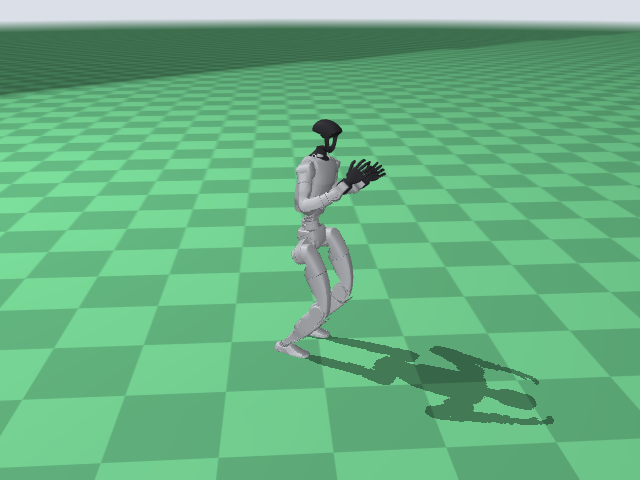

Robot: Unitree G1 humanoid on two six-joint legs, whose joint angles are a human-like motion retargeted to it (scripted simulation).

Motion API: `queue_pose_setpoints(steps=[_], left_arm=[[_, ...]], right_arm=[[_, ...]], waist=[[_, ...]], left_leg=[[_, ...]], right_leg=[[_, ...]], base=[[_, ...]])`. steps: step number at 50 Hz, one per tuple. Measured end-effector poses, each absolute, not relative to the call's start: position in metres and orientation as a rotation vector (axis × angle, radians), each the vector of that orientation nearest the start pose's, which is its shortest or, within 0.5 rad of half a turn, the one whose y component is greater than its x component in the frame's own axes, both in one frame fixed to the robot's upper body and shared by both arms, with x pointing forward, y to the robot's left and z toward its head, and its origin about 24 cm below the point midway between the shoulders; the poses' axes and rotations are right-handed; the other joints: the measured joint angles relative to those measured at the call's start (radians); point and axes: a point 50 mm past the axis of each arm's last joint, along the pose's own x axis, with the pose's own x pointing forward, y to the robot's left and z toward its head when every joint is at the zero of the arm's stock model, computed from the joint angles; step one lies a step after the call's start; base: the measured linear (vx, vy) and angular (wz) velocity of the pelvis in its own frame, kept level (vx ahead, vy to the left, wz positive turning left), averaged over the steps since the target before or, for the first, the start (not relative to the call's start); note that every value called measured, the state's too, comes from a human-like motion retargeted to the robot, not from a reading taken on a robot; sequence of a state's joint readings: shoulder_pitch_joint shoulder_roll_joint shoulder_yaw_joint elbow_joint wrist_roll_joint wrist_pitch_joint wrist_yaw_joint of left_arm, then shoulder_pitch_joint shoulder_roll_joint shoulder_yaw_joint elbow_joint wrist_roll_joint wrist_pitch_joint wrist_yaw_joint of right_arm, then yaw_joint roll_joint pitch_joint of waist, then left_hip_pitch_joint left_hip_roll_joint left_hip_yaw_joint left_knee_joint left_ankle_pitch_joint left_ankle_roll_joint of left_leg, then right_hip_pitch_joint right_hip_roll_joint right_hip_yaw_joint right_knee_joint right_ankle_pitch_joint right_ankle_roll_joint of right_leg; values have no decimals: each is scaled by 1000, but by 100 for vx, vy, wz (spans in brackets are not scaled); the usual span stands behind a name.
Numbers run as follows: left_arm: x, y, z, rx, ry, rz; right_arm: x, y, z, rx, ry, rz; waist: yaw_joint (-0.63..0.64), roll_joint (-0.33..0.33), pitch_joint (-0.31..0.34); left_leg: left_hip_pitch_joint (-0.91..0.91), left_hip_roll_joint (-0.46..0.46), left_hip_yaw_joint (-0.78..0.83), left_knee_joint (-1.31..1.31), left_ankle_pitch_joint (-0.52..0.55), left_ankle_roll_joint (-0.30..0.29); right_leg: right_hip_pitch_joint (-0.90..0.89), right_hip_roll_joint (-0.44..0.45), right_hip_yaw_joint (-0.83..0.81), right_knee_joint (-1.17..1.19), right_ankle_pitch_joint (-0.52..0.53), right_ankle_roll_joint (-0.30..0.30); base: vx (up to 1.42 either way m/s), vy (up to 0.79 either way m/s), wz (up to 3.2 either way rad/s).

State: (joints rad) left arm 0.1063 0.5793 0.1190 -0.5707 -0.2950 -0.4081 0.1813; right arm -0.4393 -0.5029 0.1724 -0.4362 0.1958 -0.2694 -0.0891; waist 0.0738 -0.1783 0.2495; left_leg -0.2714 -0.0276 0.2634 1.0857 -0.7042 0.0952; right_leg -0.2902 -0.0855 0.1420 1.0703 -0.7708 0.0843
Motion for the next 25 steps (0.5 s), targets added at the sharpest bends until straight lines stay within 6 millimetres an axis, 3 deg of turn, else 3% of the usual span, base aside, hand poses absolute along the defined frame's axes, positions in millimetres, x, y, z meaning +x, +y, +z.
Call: queue_pose_setpoints(steps=[8, 15, 20, 25], left_arm=[[180, 213, 237, 28, -1105, 50], [179, 208, 251, 116, -1207, 110], [184, 209, 249, 187, -1201, 145], [184, 215, 246, 219, -1189, 187]], right_arm=[[254, -146, 190, -172, -749, 277], [251, -164, 141, -115, -537, 185], [245, -181, 128, -116, -482, 114], [244, -190, 134, -158, -512, 59]], waist=[[-83, -27, 17], [-167, -57, 14], [-206, -63, -2], [-213, -41, -10]], left_leg=[[16, -93, 48, -89, -47, 35], [0, -141, 71, -76, -61, 54], [1, -153, 69, -113, -14, 38], [-49, -101, 72, -68, 55, -1]], right_leg=[[-69, -79, 47, 136, -26, 46], [-78, -94, 57, 278, -60, 67], [-25, -63, 61, 213, -69, 57], [-1, -28, 35, 113, -71, 19]], base=[[-10, 16, 14], [-10, 8, 19], [-7, 2, 20], [-10, -1, 18]])
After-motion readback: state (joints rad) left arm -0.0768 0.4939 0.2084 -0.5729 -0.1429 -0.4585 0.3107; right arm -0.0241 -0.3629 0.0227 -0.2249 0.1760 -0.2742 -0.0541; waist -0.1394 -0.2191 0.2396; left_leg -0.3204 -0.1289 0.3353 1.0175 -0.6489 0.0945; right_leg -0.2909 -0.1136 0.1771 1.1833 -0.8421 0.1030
